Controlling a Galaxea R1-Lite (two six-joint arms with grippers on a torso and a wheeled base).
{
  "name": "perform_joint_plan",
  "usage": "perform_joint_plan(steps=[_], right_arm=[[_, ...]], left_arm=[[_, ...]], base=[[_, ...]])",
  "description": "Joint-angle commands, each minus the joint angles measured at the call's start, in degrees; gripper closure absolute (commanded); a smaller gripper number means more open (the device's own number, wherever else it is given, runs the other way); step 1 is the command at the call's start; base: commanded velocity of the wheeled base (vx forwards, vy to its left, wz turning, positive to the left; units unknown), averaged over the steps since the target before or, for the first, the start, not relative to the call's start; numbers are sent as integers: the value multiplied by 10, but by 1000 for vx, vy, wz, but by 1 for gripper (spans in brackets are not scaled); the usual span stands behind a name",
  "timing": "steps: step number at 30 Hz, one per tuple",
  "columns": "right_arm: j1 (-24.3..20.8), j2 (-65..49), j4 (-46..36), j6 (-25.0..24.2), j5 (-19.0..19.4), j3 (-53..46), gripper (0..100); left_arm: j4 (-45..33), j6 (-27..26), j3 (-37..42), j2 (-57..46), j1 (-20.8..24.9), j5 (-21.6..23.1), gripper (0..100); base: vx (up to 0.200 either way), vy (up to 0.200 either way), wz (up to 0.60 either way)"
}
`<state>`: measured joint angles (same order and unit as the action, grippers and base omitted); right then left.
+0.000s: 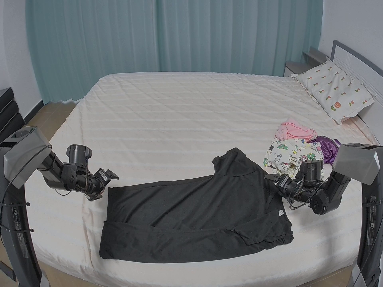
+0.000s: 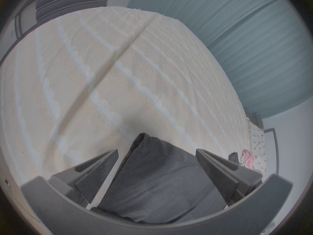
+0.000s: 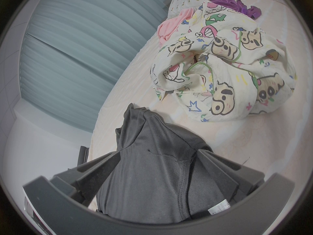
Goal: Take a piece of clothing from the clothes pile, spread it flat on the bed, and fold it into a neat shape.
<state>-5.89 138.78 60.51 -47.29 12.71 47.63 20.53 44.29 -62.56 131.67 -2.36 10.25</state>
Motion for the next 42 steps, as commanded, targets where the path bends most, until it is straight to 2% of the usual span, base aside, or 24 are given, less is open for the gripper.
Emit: perform_joint_plan(steps=[1, 6, 20, 28, 35, 42], right_arm=[[-1, 2, 0, 0, 0, 0, 0], [-4, 2, 0, 1, -1, -1, 0], [-4, 2, 0, 2, -1, 0, 0], [-4, 2, 0, 2, 0, 1, 0], [-4, 2, 0, 2, 0, 1, 0], [-4, 2, 0, 2, 0, 1, 0]], left_arm=[[0, 4, -2, 3, 1, -1, 0], [-2, 7, -3, 3, 1, -1, 0], [1, -3, 8, 10, 13, 0, 0], [4, -53, 29, 10, 14, -1, 0], [34, -66, 29, 22, 16, -1, 0], [43, -105, 36, 34, 20, -29, 0]], base=[[0, 0, 0], [120, 0, 0], [0, 0, 0], [0, 0, 0], [0, 0, 0], [0, 0, 0]])
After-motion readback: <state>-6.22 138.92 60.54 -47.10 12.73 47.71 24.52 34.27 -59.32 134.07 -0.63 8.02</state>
